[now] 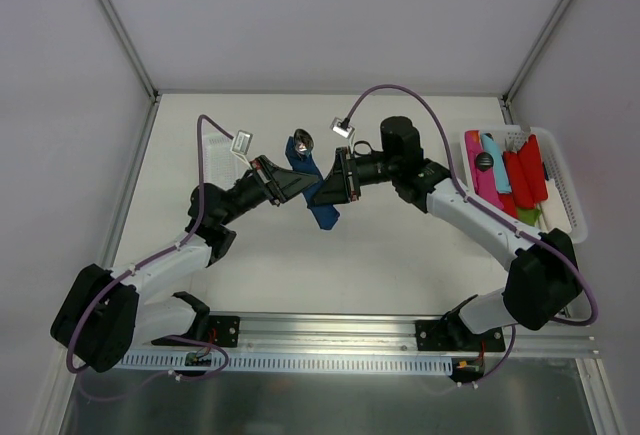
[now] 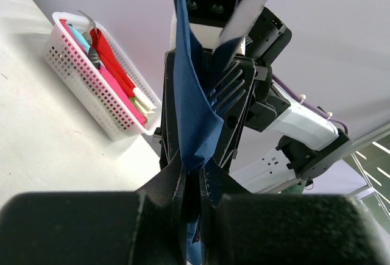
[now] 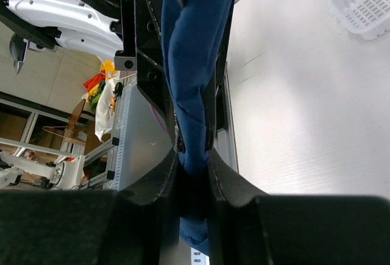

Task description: Place the utensils on the paper napkin and roll it up

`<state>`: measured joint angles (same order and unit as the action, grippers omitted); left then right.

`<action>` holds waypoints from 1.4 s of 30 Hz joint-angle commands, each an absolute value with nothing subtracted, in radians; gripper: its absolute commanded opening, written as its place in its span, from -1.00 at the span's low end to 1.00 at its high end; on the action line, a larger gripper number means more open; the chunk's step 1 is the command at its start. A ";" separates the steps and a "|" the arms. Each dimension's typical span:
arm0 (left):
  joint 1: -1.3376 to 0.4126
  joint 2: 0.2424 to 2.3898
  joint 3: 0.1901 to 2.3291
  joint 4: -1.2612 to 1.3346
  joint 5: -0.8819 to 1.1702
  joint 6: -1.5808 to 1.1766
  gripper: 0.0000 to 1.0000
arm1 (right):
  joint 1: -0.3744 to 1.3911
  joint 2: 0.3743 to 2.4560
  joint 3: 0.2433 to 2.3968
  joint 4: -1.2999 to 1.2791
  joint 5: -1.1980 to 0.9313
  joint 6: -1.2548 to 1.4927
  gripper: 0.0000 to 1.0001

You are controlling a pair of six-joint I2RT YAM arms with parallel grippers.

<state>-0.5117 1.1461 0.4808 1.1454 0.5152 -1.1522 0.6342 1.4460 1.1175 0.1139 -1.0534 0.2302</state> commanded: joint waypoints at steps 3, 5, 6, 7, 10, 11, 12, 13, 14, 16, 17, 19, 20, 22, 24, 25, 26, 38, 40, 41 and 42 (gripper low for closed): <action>-0.506 1.131 0.511 1.324 0.454 -1.120 -0.82 | 0.632 1.408 1.117 0.063 -1.108 0.244 -1.00; -0.508 1.117 0.511 1.257 0.456 -1.091 -0.49 | 0.606 1.393 1.114 0.058 -1.104 0.236 -1.00; -0.508 1.094 0.512 1.227 0.454 -1.079 -0.06 | 0.591 1.387 1.111 0.055 -1.108 0.236 -1.00; -0.506 1.079 0.515 1.185 0.450 -1.045 0.15 | 0.575 1.379 1.112 0.045 -1.111 0.229 -1.00; -0.506 1.006 0.538 0.970 0.427 -0.945 0.97 | 0.506 1.347 1.164 -0.232 -1.109 0.073 -1.00; -0.506 0.991 0.545 0.918 0.420 -0.922 0.97 | 0.473 1.336 1.181 -0.298 -1.092 0.014 -1.00; -0.506 0.965 0.552 0.822 0.410 -0.899 0.98 | 0.454 1.321 1.195 -0.366 -1.085 -0.115 -1.00; -0.508 0.953 0.572 0.772 0.408 -0.855 0.97 | 0.437 1.313 1.222 -0.430 -1.078 -0.174 -1.00; -0.506 0.945 0.581 0.731 0.410 -0.832 0.98 | 0.396 1.309 1.232 -0.546 -1.063 -0.223 -1.00; -0.508 0.930 0.601 0.636 0.411 -0.802 0.97 | 0.347 1.299 1.246 -0.645 -1.060 -0.355 -1.00; -0.506 0.928 0.607 0.608 0.411 -0.776 0.98 | 0.297 1.298 1.261 -0.749 -1.054 -0.400 -1.00; -0.506 0.933 0.623 0.568 0.428 -0.755 0.98 | 0.233 1.298 1.275 -0.849 -1.051 -0.542 -1.00; -0.508 0.936 0.624 0.563 0.443 -0.746 0.98 | 0.163 1.301 1.293 -0.953 -1.052 -0.595 -1.00; -0.506 0.946 0.621 0.561 0.448 -0.744 0.97 | 0.077 1.310 1.311 -1.056 -1.065 -0.749 -1.00; -0.511 0.956 0.623 0.566 0.456 -0.736 0.97 | -0.055 1.357 1.372 -1.246 -1.063 -0.874 -1.00; -0.512 0.960 0.623 0.566 0.457 -0.735 0.97 | -0.098 1.380 1.397 -1.309 -1.063 -0.940 -1.00; -0.512 0.965 0.623 0.566 0.459 -0.732 0.97 | -0.191 1.409 1.423 -1.439 -1.069 -1.066 -1.00; -0.523 1.025 0.614 0.634 0.489 -0.739 0.97 | -0.655 1.695 1.611 -1.657 -0.904 -1.382 -1.00; -0.523 1.029 0.615 0.637 0.492 -0.739 0.98 | -0.681 1.704 1.617 -1.658 -0.881 -1.414 -1.00; -0.525 1.034 0.617 0.638 0.494 -0.742 0.97 | -0.702 1.718 1.621 -1.658 -0.870 -1.422 -1.00; -0.523 1.040 0.615 0.641 0.497 -0.744 0.97 | -0.710 1.727 1.623 -1.658 -0.852 -1.428 -0.99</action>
